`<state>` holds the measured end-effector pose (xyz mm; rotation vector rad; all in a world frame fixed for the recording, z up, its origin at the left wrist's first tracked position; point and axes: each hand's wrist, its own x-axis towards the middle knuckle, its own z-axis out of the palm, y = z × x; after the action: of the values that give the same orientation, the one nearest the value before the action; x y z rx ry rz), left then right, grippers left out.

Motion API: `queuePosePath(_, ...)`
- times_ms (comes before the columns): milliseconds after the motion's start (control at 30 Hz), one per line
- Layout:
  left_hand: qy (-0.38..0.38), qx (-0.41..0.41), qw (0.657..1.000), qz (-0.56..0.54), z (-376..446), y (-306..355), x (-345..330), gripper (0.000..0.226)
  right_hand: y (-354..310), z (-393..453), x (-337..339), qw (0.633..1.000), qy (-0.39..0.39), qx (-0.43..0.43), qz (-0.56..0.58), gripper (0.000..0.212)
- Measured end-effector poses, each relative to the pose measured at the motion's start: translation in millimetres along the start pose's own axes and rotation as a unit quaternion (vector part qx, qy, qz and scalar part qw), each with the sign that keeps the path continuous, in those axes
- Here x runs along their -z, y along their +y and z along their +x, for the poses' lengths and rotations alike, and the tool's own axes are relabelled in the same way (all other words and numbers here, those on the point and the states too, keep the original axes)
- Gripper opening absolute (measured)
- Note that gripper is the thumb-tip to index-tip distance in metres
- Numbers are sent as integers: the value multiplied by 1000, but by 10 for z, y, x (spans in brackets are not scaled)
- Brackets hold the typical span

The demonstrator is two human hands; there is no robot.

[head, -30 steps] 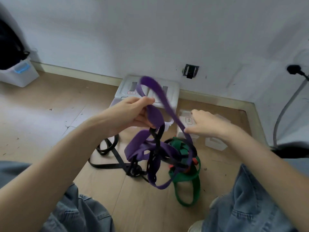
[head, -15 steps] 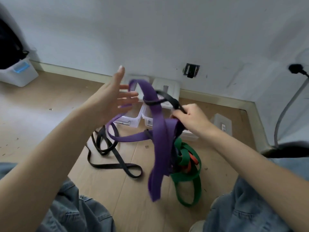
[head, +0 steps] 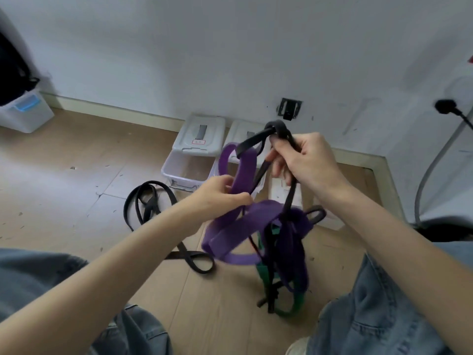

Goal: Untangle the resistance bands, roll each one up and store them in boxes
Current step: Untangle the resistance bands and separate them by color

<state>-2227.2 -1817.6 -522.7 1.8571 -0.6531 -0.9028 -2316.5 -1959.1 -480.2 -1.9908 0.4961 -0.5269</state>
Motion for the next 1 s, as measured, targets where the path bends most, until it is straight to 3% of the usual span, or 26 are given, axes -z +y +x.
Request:
queuePosePath(67, -64, -2, 997, 34, -39, 43, 112, 24, 22, 8, 27, 1000, -3, -9, -19, 43)
queuePosePath(133, -74, -14, 996, 49, -62, 108, 211, 34, 29, 28, 37, 1000, -3, -21, -18, 45)
queuePosePath(267, 141, -81, 985, -47, -31, 237, 498, 28, -30, 41, 38, 999, -9, 3, -44, 57)
queuePosePath(367, 203, -148, 963, -98, -55, 298, 632, 23, -36, 75, 70, 998, -17, 19, -55, 67)
queuePosePath(433, 186, -173, 959, -121, -95, 314, 614, 21, -8, 80, 87, 993, -78, -5, -87, 62)
queuePosePath(533, 138, -217, 953, -162, -134, 387, 588, 23, 35, 8, 68, 972, -195, -24, -127, 39)
queuePosePath(700, 18, -282, 955, -89, -185, 472, 490, 19, 146, -31, 3, 978, -143, -21, -149, 34)
queuePosePath(800, -45, -277, 958, -61, -230, 474, 373, 18, 197, -36, 2, 935, -215, -36, -279, 15)
queuePosePath(833, -64, -273, 959, -48, -244, 466, 341, 17, 180, -36, 14, 933, -250, -41, -256, 23)
queuePosePath(900, -83, -266, 960, -25, -271, 454, 296, 16, 113, -48, 45, 938, -330, -43, -99, 36)
queuePosePath(1000, -79, -269, 959, -43, -289, 476, 339, 17, 51, -83, 5, 928, -363, -27, 78, 32)
